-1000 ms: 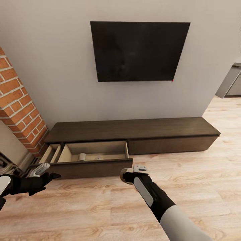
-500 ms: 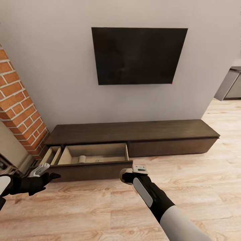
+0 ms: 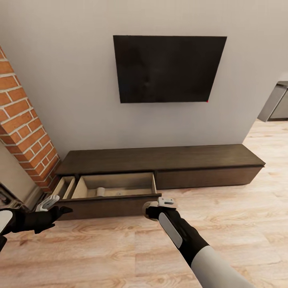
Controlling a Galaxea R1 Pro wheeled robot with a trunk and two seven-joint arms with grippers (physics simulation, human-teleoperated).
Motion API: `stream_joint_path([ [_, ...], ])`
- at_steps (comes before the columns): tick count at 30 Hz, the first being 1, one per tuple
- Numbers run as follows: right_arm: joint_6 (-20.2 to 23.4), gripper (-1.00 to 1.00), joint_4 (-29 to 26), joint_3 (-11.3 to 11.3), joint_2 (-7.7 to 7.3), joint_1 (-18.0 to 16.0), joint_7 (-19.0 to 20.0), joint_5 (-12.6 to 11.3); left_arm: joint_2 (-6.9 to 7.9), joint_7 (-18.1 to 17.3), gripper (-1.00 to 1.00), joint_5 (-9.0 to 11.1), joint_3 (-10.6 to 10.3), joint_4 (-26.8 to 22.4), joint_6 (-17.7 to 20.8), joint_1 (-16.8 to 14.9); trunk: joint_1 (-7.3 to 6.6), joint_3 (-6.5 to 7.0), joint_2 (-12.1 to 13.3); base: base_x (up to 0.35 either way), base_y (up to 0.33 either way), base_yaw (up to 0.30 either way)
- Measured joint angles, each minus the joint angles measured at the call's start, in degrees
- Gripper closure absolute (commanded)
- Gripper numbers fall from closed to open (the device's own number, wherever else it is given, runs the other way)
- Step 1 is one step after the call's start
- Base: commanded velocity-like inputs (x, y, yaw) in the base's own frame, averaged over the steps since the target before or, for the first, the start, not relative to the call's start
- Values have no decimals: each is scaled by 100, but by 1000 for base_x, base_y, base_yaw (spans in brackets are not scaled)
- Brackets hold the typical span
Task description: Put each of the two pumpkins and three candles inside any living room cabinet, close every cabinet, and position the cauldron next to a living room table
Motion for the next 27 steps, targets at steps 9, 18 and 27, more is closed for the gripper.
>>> stream_joint_path([
  [9, 8, 100, 14, -5, 1, 0, 0, -4, 0, 0, -100, -3, 0, 0, 0, 0, 0, 0, 0, 141, 169, 140],
  [18, 34, 100, 22, -10, 9, 0, 0, -12, 0, 0, -100, 4, 0, 0, 0, 0, 0, 0, 0, 252, 218, 284],
  [27, 91, 100, 2, -94, 11, 0, -15, -91, 0, 0, -100, 1, -1, 0, 0, 0, 0, -1, 0, 306, 0, 113],
])
